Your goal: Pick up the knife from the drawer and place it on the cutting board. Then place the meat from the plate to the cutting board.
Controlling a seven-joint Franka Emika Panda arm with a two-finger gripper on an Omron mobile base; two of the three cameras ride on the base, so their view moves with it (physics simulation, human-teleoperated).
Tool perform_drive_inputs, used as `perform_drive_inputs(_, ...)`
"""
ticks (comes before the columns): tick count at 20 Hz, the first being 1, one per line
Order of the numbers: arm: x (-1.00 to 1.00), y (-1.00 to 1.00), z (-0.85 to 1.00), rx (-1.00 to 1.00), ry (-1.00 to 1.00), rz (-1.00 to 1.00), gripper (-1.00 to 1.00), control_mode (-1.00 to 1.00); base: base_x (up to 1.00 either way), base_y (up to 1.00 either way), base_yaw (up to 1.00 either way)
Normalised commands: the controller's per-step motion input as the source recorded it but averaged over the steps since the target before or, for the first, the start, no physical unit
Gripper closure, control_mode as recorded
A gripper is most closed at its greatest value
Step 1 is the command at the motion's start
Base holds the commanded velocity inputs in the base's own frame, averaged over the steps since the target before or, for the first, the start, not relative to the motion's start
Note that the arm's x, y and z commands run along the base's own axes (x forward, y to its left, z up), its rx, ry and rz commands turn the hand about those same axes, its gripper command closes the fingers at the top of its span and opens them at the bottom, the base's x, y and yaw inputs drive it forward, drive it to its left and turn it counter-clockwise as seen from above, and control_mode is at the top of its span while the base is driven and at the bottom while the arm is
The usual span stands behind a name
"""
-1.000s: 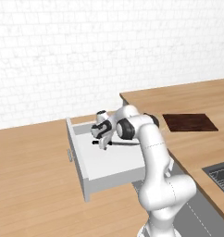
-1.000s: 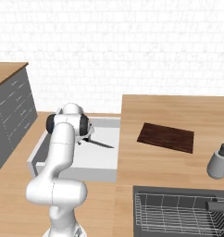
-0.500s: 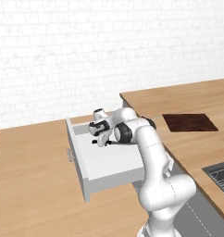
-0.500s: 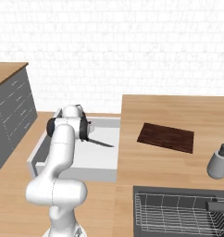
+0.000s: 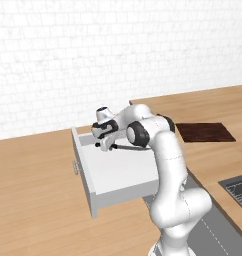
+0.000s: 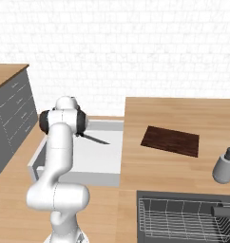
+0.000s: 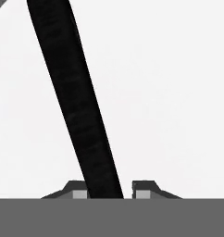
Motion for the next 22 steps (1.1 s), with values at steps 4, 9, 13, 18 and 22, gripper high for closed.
perform_drive_inputs(4, -0.93, 0.41, 0.96, 0.03, -0.23, 0.01, 1.00, -1.00, 0.00, 0.00, 0.00)
perform_drive_inputs(9, -0.53, -0.34, 1.00, 0.00, -0.23, -0.11, 1.00, -1.00, 0.00, 0.00, 0.00)
perform_drive_inputs(13, -0.09, -0.47, 1.00, 0.00, -0.21, -0.17, 1.00, -1.00, 0.00, 0.00, 0.00)
perform_drive_inputs(18, 0.00, -0.82, 1.00, -0.03, -0.09, -0.17, 1.00, -1.00, 0.00, 0.00, 0.00)
perform_drive_inputs(22, -0.01, -0.87, 1.00, -0.04, 0.00, -0.13, 1.00, -1.00, 0.00, 0.00, 0.00)
